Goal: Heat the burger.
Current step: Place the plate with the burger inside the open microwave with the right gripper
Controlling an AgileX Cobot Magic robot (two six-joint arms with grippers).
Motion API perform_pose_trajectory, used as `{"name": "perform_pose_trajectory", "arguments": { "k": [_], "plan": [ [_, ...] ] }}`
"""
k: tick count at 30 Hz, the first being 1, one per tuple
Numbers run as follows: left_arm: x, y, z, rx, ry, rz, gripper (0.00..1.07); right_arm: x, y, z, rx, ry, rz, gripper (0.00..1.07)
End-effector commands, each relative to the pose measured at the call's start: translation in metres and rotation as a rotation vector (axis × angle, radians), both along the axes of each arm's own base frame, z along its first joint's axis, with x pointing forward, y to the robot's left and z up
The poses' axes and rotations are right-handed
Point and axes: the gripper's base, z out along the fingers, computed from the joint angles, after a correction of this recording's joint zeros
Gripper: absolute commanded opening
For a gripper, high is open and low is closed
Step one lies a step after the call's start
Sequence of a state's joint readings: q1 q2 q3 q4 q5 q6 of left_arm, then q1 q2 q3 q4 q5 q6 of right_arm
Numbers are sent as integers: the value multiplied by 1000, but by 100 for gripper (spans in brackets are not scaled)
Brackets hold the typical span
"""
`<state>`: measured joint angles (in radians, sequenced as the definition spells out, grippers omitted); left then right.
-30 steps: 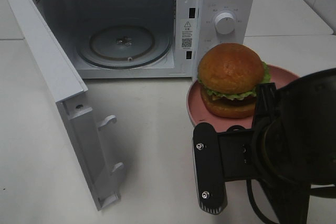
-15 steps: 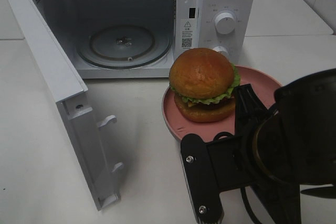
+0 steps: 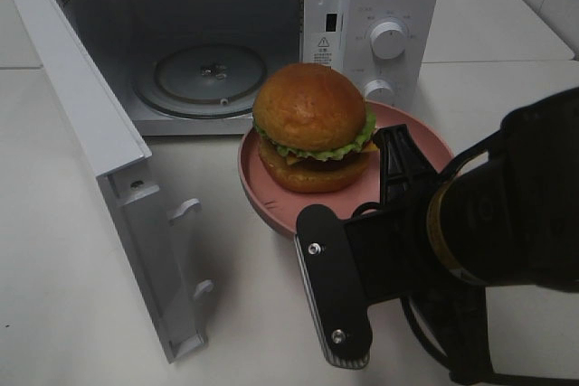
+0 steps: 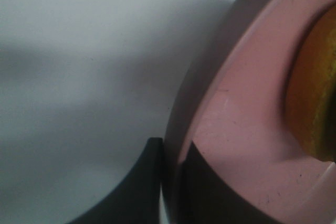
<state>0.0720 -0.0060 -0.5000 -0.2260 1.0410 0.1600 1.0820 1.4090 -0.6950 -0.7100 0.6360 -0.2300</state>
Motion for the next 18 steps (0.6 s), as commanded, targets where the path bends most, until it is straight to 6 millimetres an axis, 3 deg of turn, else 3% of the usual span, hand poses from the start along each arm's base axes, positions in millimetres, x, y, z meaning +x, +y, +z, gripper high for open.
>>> {"name": "perform_pose_trajectory", "arguments": {
  "k": [1, 18],
  "plan": [
    [-3, -1, 0, -6, -18, -2, 100, 10, -4, 9, -18, -49, 105, 1],
    [-3, -1, 0, -6, -18, -2, 100, 29, -17, 5, -42, 27, 267, 0]
  ]
}}
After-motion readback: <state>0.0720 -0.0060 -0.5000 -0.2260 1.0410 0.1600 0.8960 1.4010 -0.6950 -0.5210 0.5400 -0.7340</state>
